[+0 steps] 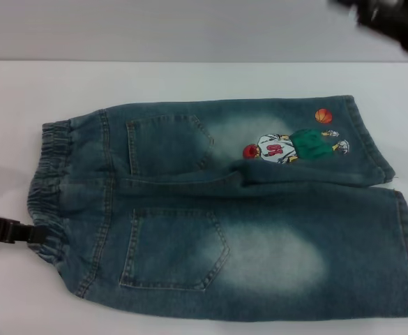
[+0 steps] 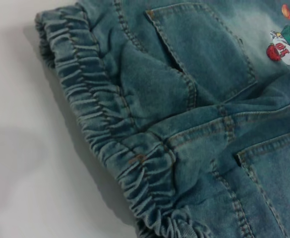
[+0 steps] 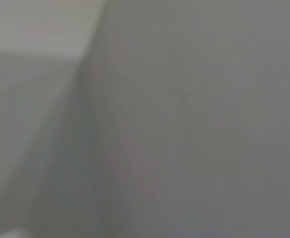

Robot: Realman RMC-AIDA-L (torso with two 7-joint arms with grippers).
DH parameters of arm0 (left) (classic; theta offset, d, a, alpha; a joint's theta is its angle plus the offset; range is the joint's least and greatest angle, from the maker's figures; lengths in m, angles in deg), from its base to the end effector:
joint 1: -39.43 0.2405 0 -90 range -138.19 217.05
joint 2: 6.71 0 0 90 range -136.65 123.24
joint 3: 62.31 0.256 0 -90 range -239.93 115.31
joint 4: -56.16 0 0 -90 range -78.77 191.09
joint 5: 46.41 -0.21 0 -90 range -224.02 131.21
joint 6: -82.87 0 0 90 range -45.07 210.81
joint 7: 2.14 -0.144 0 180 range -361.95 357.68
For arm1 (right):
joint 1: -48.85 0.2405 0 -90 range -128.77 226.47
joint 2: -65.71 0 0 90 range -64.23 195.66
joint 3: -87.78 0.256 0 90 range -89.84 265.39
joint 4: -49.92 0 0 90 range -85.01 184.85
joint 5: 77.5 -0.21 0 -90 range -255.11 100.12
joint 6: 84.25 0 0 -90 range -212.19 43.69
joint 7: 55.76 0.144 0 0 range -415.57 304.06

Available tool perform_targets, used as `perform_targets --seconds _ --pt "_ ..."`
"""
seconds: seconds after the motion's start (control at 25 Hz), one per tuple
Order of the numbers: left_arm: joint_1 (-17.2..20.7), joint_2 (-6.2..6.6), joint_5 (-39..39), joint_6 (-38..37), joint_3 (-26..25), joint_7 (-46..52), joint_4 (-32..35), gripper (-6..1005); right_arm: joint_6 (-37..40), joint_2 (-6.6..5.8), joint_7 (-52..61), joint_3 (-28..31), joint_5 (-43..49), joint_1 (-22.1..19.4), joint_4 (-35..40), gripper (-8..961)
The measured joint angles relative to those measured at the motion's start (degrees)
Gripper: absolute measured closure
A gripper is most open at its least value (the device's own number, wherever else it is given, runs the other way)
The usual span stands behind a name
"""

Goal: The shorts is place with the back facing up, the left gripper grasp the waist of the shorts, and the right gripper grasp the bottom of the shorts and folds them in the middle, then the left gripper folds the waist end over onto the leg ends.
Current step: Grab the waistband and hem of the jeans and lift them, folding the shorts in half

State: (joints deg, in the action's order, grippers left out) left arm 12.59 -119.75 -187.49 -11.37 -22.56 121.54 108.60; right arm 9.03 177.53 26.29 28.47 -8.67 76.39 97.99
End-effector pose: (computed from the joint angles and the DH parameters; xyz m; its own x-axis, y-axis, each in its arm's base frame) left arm -0.3294 0.3089 0.0686 0.4416 0.8852 0.1461 0.8890 -0.4097 -0.2047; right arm 0.1779 0.3492 0.0901 0.5677 0.0091 -0.8232 -0.2592 -0.9471 -0.1893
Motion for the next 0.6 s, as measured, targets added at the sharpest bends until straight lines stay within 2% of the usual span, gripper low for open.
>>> perform_targets --seconds 0.04,0.08,0.16,0.24,0.28,0.36,0.4,0.44,0.6 --pt "-0.03 -0.08 0.01 0.09 -0.01 -0.01 0.12 945 7.24 -1.95 5.59 3.58 10.71 4.08 2.29 364" --pt "-0.03 -0.08 0.01 0.09 -0.01 -0.01 0.12 945 7.24 -1.95 5.59 3.58 10.71 4.08 2.29 364" --pt "-0.32 -0.36 0.08 0.23 -0.02 -0.02 0.96 945 15.2 -3.86 9.01 6.98 19.9 8.42 2.02 365" --pt "-0.7 -0.51 0.16 0.19 -0.03 -0.03 1.61 945 20.79 -5.04 10.49 9.75 26.8 11.58 1.72 365" --pt "-0.98 -0.65 0.19 0.19 -0.02 -0.03 1.77 945 25.43 -5.78 11.23 11.74 33.88 13.54 2.39 365" --pt "-1.07 -0.69 0.19 0.29 -0.03 -0.03 1.77 945 26.62 -5.97 11.33 12.15 36.05 13.81 2.73 365" --pt "-1.14 -0.73 0.19 0.39 -0.03 -0.04 1.77 945 29.96 -6.65 11.62 12.87 43.01 14.46 3.71 365" --pt "-1.14 -0.73 0.19 0.39 -0.03 -0.04 1.77 945 30.86 -6.9 11.75 12.87 45.65 14.48 3.92 365" --pt "-1.55 -0.8 0.19 0.57 -0.03 -0.06 1.79 945 31.32 -7.16 12.15 12.81 52.94 14.05 4.01 364"
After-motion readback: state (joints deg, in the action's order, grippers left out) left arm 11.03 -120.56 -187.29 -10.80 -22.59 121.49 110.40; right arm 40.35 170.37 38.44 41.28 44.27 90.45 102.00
